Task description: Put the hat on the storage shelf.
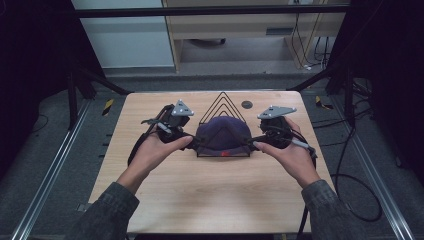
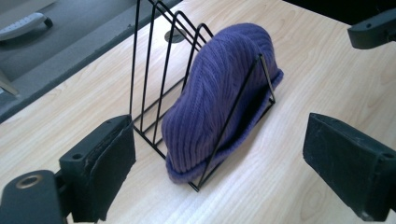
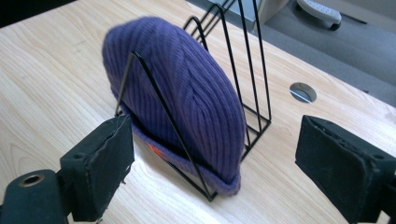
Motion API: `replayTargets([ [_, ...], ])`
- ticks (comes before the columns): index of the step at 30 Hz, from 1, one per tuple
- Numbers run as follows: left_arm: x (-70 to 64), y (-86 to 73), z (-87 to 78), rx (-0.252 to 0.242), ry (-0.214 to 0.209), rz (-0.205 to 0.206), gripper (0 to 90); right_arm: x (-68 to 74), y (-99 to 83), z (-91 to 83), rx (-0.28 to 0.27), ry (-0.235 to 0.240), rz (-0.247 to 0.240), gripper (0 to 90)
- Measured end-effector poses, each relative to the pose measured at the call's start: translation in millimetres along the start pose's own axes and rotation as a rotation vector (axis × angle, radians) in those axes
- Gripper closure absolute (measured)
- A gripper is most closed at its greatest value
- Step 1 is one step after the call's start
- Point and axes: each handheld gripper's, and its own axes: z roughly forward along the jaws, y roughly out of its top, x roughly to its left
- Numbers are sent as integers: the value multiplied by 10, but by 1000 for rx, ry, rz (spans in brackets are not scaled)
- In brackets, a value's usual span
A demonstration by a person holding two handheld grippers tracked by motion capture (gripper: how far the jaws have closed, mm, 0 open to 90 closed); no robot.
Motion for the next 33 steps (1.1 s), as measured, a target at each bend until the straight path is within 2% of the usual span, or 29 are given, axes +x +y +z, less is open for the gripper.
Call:
replayTargets([
  [3,0,-53,-46,6,-5,3,78,60,17,3,-2,10,0,110],
  [9,37,-232,-92,30,-20,11,62,183,21,32,-1,34,-30,103],
  [14,96,-382,-115,32,-18,-5,57,261,-4,40,3,35,-48,90],
  [20,138,-522,-112,33,-37,0,48,330,-110,66,24,49,-42,83],
  [27,134,-753,-84,58,-37,-1,48,445,-261,107,42,53,-43,87],
  [33,119,-1044,-37,122,-37,4,53,533,-409,198,72,66,-48,88],
])
